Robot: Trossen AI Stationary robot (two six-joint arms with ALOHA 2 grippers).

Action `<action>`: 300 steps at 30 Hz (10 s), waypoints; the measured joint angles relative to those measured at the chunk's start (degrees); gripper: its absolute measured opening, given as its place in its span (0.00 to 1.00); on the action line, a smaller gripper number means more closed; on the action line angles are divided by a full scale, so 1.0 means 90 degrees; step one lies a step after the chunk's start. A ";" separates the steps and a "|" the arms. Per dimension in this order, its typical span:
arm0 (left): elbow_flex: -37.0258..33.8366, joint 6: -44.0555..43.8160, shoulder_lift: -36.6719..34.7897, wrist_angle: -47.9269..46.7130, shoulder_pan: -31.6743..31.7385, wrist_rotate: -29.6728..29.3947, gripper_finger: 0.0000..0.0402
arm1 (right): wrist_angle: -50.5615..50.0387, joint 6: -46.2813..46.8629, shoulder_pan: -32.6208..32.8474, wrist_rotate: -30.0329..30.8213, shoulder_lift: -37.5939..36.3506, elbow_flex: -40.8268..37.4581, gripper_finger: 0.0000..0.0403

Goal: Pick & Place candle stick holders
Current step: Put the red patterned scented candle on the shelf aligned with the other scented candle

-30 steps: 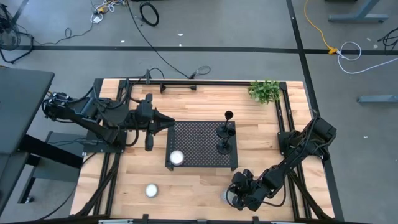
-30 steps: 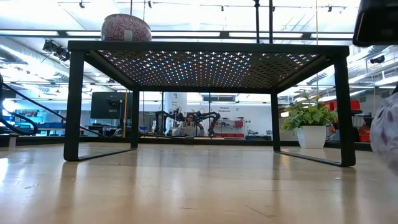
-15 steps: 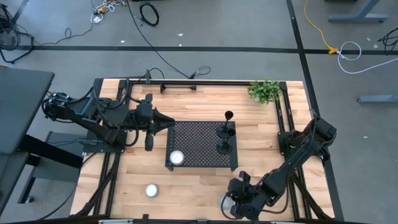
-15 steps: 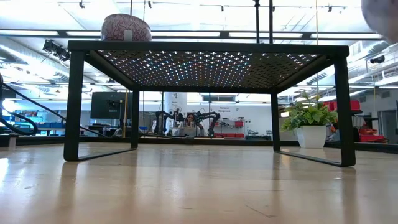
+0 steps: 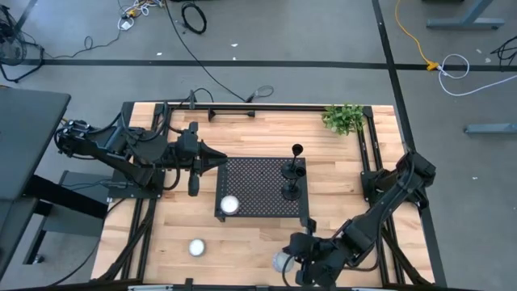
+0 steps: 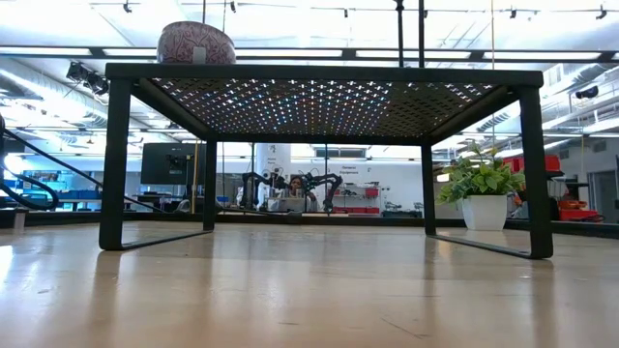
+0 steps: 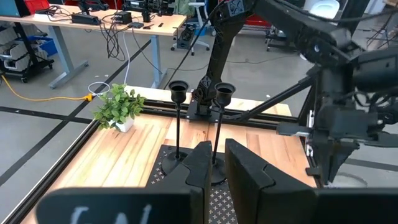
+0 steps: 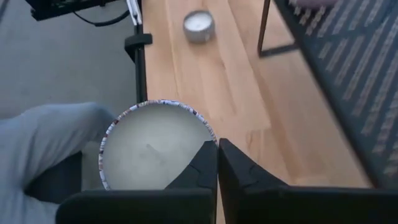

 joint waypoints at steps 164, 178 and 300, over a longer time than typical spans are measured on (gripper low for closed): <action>-0.0202 0.0035 0.1096 0.1058 0.1061 0.1839 0.74 | -0.1424 -0.5623 -0.3688 -0.1113 -0.0041 0.3417 0.00; -0.0202 -0.0160 0.1137 0.0942 0.1065 0.2268 0.74 | -0.1457 -0.5582 -0.3685 -0.1204 -0.0027 0.3417 0.00; -0.0205 0.1174 0.1510 0.1359 0.0848 0.1479 0.81 | -0.1276 -0.5514 -0.3629 -0.1439 -0.0165 0.3426 0.00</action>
